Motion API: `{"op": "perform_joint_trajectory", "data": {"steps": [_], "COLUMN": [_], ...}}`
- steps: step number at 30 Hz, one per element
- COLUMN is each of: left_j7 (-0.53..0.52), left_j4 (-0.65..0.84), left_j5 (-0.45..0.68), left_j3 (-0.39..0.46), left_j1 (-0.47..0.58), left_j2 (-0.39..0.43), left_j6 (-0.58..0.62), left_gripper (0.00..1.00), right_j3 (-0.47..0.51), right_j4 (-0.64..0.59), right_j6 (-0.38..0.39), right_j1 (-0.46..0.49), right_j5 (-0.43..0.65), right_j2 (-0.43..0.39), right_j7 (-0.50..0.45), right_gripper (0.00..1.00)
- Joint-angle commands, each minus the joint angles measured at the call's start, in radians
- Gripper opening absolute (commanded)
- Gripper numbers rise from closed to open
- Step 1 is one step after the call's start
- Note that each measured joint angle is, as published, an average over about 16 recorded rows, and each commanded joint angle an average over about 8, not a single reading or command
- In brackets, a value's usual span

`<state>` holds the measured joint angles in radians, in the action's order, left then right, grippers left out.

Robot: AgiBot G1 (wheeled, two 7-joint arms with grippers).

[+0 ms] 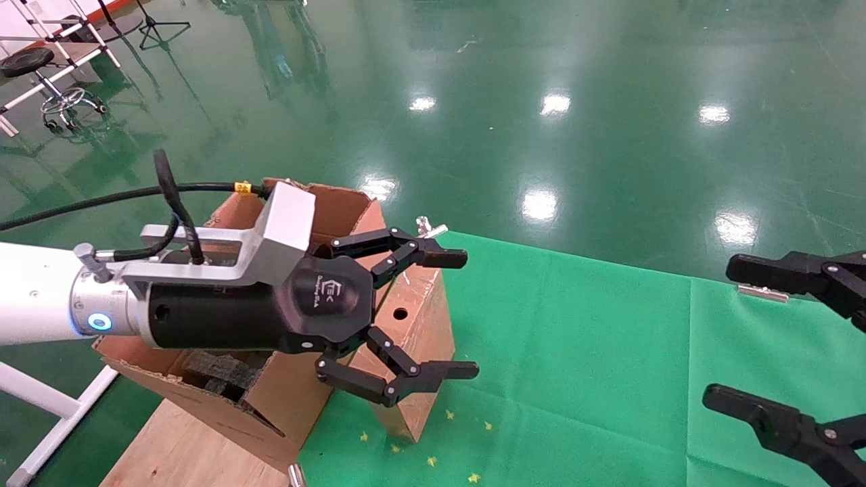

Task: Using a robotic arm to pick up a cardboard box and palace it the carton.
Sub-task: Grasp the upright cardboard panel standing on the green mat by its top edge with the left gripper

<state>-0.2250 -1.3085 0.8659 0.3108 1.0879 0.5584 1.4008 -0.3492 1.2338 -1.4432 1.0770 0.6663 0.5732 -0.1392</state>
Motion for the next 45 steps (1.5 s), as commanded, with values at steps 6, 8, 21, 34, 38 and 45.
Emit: {"op": "perform_joint_trajectory", "data": {"steps": [6, 8, 21, 34, 38, 45], "left_j7": [-0.016, -0.045, -0.359, -0.657, -0.756, -0.913], "left_j4": [-0.012, -0.021, -0.046, -0.052, -0.052, -0.051], "left_j5": [0.063, 0.107, 0.431, 0.628, 0.691, 0.76], "left_j3": [0.009, 0.015, 0.138, 0.284, 0.318, 0.369], "left_j1": [0.011, 0.019, 0.178, 0.37, 0.418, 0.466], "left_j2": [-0.005, -0.006, 0.017, 0.057, 0.076, 0.112], "left_j6": [-0.065, -0.118, -0.264, -0.029, 0.021, 0.092], "left_gripper": [1.0, 1.0, 1.0, 1.0, 1.0, 1.0], "right_j3": [0.0, 0.0, 0.0, 0.0, 0.0, 0.0], "right_j4": [0.0, 0.0, 0.0, 0.0, 0.0, 0.0], "right_j6": [0.0, 0.0, 0.0, 0.0, 0.0, 0.0], "right_j1": [0.0, 0.0, 0.0, 0.0, 0.0, 0.0], "right_j5": [0.0, 0.0, 0.0, 0.0, 0.0, 0.0], "right_j2": [0.0, 0.0, 0.0, 0.0, 0.0, 0.0], "right_j7": [0.0, 0.0, 0.0, 0.0, 0.0, 0.0], "right_gripper": [0.0, 0.0, 0.0, 0.0, 0.0, 0.0]}}
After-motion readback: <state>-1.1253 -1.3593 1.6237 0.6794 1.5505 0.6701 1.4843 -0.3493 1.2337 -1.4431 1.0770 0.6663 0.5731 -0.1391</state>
